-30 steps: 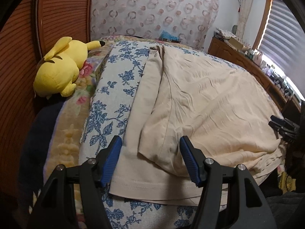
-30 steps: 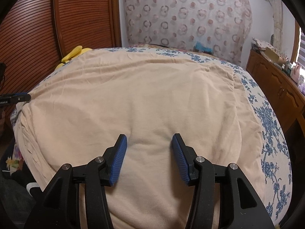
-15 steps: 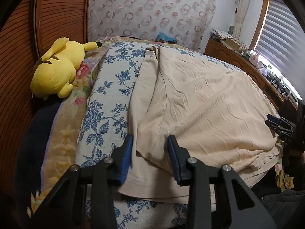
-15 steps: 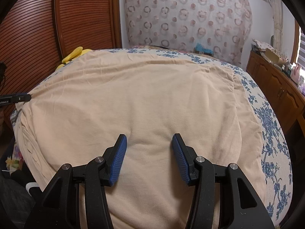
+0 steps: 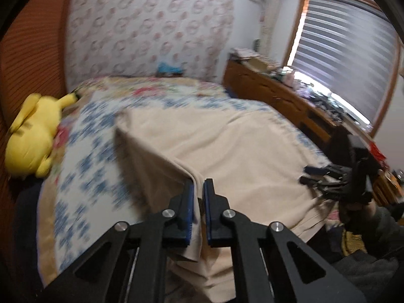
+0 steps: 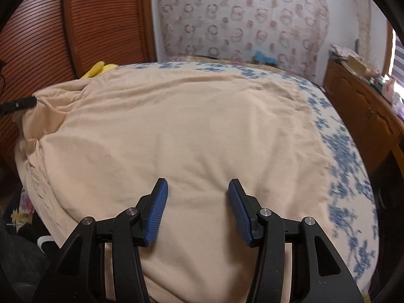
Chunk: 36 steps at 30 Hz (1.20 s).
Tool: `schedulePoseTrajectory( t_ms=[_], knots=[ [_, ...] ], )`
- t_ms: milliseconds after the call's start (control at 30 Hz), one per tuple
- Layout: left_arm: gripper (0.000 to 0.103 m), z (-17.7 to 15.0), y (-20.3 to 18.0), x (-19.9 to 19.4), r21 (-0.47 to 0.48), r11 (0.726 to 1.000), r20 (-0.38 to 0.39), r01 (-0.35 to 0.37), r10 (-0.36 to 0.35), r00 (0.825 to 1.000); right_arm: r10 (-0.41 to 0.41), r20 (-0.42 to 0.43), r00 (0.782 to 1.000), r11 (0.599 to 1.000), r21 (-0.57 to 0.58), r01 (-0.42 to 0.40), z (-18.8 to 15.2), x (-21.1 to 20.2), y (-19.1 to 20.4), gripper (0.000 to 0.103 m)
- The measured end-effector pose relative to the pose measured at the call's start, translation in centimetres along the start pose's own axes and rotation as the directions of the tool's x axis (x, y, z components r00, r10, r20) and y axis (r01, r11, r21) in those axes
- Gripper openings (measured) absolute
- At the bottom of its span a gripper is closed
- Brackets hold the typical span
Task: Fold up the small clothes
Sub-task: 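Grasp the shirt edge with the left gripper and lift it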
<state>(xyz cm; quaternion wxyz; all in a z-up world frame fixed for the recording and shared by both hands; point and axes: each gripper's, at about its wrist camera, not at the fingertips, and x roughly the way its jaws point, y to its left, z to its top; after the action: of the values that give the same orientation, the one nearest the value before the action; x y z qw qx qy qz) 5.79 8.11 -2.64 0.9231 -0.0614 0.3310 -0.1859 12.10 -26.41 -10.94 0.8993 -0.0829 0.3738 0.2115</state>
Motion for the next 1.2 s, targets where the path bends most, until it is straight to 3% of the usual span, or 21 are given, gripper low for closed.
schedulePoseTrajectory(
  t_ms=[133, 300, 633, 800, 933, 1067, 1200],
  knots=[
    [0.003, 3.2, -4.0, 2.0, 0.057, 0.994, -0.01, 0.097, -0.096, 0.995, -0.02, 0.002, 1.0, 0.999, 0.043, 0.02, -0.5, -1.6, -2.1, 0.051],
    [0.003, 6.5, -9.1, 4.7, 0.156, 0.973, -0.04, 0.168, -0.164, 0.986, -0.052, 0.029, 0.998, 0.996, 0.08, 0.049, -1.6, -4.2, -4.4, 0.051],
    [0.003, 9.2, -18.5, 9.3, 0.262, 0.918, -0.13, 0.298, -0.273, 0.953, -0.1, 0.061, 0.993, 0.985, 0.147, 0.091, -4.2, -7.6, -8.3, 0.051],
    [0.003, 10.4, -23.5, 10.3, 0.319, 0.878, -0.162, 0.358, -0.322, 0.933, -0.121, 0.072, 0.99, 0.978, 0.18, 0.107, -5.2, -8.7, -9.7, 0.051],
    [0.004, 10.7, -26.2, 11.0, 0.353, 0.856, -0.185, 0.377, -0.331, 0.925, -0.139, 0.083, 0.987, 0.971, 0.208, 0.119, -5.9, -9.9, -10.7, 0.051],
    [0.005, 10.1, -26.9, 12.0, 0.351, 0.866, -0.216, 0.357, -0.296, 0.931, -0.144, 0.08, 0.986, 0.967, 0.221, 0.124, -6.5, -10.3, -11.5, 0.051],
    [0.02, 9.6, -26.0, 11.8, 0.359, 0.874, -0.209, 0.328, -0.267, 0.941, -0.145, 0.07, 0.987, 0.967, 0.219, 0.127, -6.7, -10.3, -11.5, 0.051]
  ],
)
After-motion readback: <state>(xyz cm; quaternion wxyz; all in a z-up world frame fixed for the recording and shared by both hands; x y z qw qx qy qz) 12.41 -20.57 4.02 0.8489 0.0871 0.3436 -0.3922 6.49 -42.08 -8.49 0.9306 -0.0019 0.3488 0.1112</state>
